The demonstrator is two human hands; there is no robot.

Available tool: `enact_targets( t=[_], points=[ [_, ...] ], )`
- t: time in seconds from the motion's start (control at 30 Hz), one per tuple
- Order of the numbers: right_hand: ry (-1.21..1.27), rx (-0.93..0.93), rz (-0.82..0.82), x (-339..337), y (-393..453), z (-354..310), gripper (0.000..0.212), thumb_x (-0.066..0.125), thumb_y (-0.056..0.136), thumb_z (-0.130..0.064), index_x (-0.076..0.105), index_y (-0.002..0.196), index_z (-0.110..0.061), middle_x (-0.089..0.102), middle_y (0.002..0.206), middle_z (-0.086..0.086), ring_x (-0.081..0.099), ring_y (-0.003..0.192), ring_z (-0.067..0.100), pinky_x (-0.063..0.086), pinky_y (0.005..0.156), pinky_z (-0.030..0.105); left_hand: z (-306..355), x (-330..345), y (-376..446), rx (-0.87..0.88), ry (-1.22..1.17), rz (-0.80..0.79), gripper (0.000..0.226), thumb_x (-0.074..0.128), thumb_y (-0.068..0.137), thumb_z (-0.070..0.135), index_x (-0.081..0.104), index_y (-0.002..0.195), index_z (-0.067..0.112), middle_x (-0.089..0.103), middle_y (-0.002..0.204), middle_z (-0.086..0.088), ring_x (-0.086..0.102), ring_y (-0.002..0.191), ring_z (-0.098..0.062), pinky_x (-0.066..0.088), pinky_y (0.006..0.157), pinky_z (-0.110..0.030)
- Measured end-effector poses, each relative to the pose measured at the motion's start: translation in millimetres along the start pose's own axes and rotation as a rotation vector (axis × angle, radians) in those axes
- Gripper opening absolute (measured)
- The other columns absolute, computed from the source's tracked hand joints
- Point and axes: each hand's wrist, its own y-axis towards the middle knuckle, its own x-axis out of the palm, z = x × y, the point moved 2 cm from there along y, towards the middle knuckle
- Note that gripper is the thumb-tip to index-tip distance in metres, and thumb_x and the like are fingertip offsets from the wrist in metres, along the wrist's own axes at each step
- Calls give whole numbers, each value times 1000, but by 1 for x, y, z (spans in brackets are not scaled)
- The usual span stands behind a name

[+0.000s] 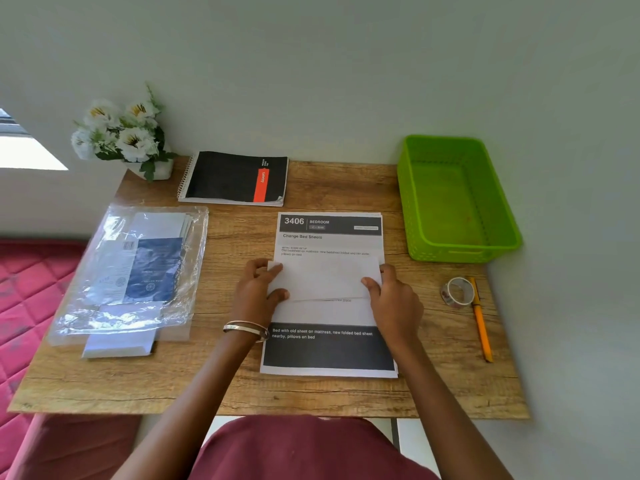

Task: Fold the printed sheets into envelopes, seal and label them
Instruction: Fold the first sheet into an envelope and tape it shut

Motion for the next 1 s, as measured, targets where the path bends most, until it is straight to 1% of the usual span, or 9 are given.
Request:
enact_targets(
  t=[0.17,0.27,0.37,0.43,0.5,0.67,0.8,0.9,1.0],
  points=[
    [-19,-4,-17,0,4,1,48,44,95,-48,46,129,-14,70,96,13,67,84,32,40,60,29,-5,2,-3,-56,9,63,48,72,78,18,58,124,15,38,135,-8,37,120,-26,34,102,-36],
    [-53,-12,-24,-1,5,3,51,39,95,-51,44,130,-14,70,95,13,67,83,33,45,61,32,-2,-1,-8,-48,-47,97,43,70,80,16,59,122,14,44,131,-6,45,111,-22,41,98,-36],
    [-77,-10,-2,-7,7,2,54,33,95,-55,43,129,-15,70,93,14,66,82,35,44,60,32,1,-15,-14,-85,-142,239,35,66,83,14,61,118,12,51,125,-4,52,86,-9,44,78,-20],
    [-37,-26,22,-13,8,-3,52,33,96,-54,45,129,-16,70,93,13,66,84,35,40,60,31,-4,-26,-23,-70,-138,327,28,65,84,12,65,112,14,55,121,-3,52,78,-5,39,70,-10],
    [23,-81,34,-18,8,-15,49,35,96,-53,50,127,-18,71,90,10,67,82,31,40,60,28,-14,-39,-34,-48,-139,401,22,66,83,10,68,104,16,59,113,-2,55,76,-7,38,65,-9],
    [188,-315,6,-7,-4,-70,39,43,96,-48,63,112,-19,70,76,3,67,68,20,55,62,30,-58,-81,-58,-61,-52,567,19,71,75,2,72,88,16,68,87,-2,62,72,-20,47,63,-30],
    [275,-495,-94,17,-24,-125,28,51,96,-39,67,103,-17,71,79,1,66,68,16,54,64,25,-103,-115,-76,35,162,519,9,69,75,11,72,83,14,68,76,-5,60,69,-27,40,65,-31],
    [344,-637,-198,39,-42,-166,20,59,93,-27,68,103,-13,71,94,3,65,83,17,46,71,21,-132,-135,-91,122,212,425,18,57,74,28,70,78,16,66,72,0,58,67,-26,43,62,-33],
    [392,-760,-236,60,-61,-201,18,64,87,-17,68,103,-10,68,98,6,58,92,18,43,80,27,-162,-142,-102,233,271,324,14,56,77,28,68,79,20,65,76,1,58,69,-25,50,61,-36]
  ],
)
